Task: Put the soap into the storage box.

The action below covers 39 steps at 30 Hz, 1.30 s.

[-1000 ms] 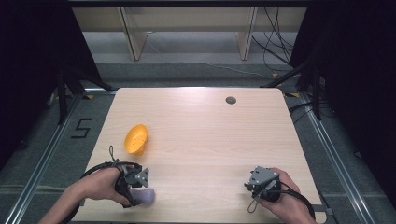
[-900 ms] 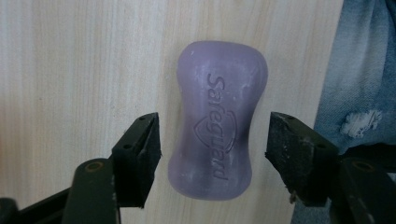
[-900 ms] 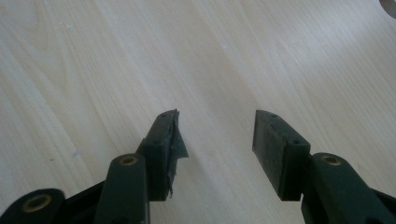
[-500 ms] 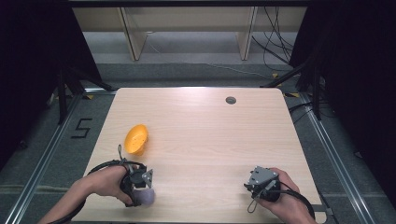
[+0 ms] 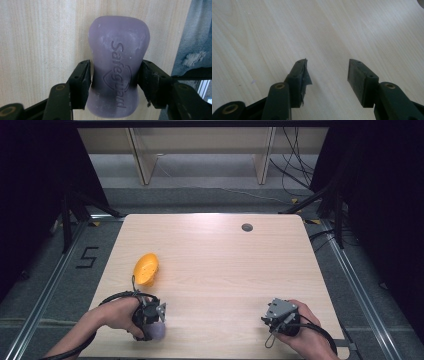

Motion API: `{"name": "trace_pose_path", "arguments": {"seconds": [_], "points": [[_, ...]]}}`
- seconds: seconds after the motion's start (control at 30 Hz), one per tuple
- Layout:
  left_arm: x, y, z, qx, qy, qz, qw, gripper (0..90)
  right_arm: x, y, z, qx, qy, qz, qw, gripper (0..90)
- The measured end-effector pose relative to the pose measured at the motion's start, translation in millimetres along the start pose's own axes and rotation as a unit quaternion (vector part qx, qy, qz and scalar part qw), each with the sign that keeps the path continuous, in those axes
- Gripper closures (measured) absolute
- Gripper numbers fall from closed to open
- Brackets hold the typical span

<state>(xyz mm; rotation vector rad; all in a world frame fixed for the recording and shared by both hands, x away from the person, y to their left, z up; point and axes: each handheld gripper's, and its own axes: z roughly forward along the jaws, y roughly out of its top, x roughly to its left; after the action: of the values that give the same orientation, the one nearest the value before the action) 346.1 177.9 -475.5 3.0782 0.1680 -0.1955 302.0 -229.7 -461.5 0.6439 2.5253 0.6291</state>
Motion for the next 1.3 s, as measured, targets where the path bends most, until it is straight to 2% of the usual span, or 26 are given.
{"name": "trace_pose_path", "arguments": {"seconds": [0.07,0.17,0.2,0.3,0.4,0.43,0.5,0.6,0.7,0.8,0.9,0.93,0.97,1.0,1.03,1.07,1.1,1.13,1.17,1.2,1.23,1.27,1.3], "points": [[-0.1,0.6,0.6,0.002,0.003,0.0,1.0,45.6,-0.6,0.1,0.1,-0.002,-0.001,-0.005,1.0,50.6],[0.0,1.0,0.9,0.003,0.004,0.003,1.0,46.4,0.3,-0.1,0.0,0.0,0.001,-0.001,1.0,50.5],[0.2,1.8,0.5,0.006,0.006,0.01,0.9999,47.0,1.2,-0.3,-0.3,0.003,0.001,0.006,1.0,50.5],[-1.6,1.3,0.5,0.003,0.003,0.02,0.9998,48.6,1.2,-0.2,-0.4,0.003,0.0,0.005,1.0,50.3],[-2.4,0.8,0.4,0.001,0.006,0.01,0.9999,49.0,1.0,-0.4,-0.4,0.002,0.0,0.004,1.0,50.2],[-1.9,0.5,-0.1,-0.002,0.01,0.013,0.9999,49.1,0.9,-0.4,-0.3,0.002,0.0,0.004,1.0,50.2],[-2.7,-0.4,-0.1,-0.003,0.008,0.009,0.9999,49.2,1.1,-0.2,-0.1,0.002,-0.001,0.006,1.0,50.1],[-3.0,-3.3,-0.4,-0.016,0.011,-0.009,0.9998,49.2,1.3,0.1,0.1,0.002,0.0,0.005,1.0,50.0],[-4.0,-4.2,-0.5,-0.019,0.013,-0.016,0.9996,49.3,1.5,0.2,-0.1,0.002,0.0,0.006,1.0,49.9],[-5.9,-5.3,-2.3,-0.024,0.004,-0.026,0.9994,49.4,1.4,0.1,-0.1,0.003,-0.001,0.006,1.0,49.7],[-5.6,-6.2,-5.7,-0.033,0.007,-0.031,0.9989,49.4,1.3,0.0,0.0,0.002,0.0,0.006,1.0,49.6],[-4.0,-7.2,-9.3,-0.041,0.019,-0.031,0.9985,49.4,1.0,0.0,-0.3,0.001,-0.001,0.006,1.0,49.2],[-4.0,-7.2,-9.3,-0.041,0.019,-0.031,0.9985,49.4,1.0,0.0,-0.3,0.001,-0.001,0.006,1.0,49.2],[-3.0,-9.6,-11.7,-0.051,0.021,-0.047,0.9973,49.4,1.0,0.0,-0.4,0.001,-0.001,0.005,1.0,49.1],[-3.0,-9.6,-11.7,-0.051,0.021,-0.047,0.9973,49.4,1.0,0.0,-0.4,0.001,-0.001,0.005,1.0,49.1],[-2.1,-13.1,-13.5,-0.071,0.022,-0.072,0.9946,49.4,2.1,-0.3,-0.6,0.003,0.0,0.012,0.9999,49.1],[-2.1,-13.1,-13.5,-0.071,0.022,-0.072,0.9946,49.4,2.2,-0.3,-0.8,0.003,0.001,0.012,0.9999,49.1],[-2.3,-14.8,-14.6,-0.081,0.027,-0.087,0.9926,49.4,2.2,-0.3,-0.8,0.003,0.001,0.012,0.9999,49.1],[-1.9,-17.0,-17.1,-0.099,0.03,-0.117,0.9877,49.4,2.2,-0.3,-0.7,0.002,0.001,0.013,0.9999,49.1],[-2.2,-21.0,-21.4,-0.138,0.028,-0.176,0.9743,49.4,2.1,-0.2,-0.7,0.002,0.0,0.012,0.9999,48.9],[-1.8,-23.3,-24.8,-0.154,0.019,-0.215,0.9642,49.4,2.1,-0.2,-0.5,0.002,0.0,0.012,0.9999,48.8],[-2.0,-25.8,-27.3,-0.179,0.021,-0.247,0.9521,49.4,0.8,-0.1,-0.3,0.0,-0.002,0.005,1.0,48.7],[-3.9,-26.7,-27.1,-0.211,0.016,-0.307,0.9277,49.4,0.9,-0.1,-0.4,0.0,-0.001,0.005,1.0,48.7]]}}
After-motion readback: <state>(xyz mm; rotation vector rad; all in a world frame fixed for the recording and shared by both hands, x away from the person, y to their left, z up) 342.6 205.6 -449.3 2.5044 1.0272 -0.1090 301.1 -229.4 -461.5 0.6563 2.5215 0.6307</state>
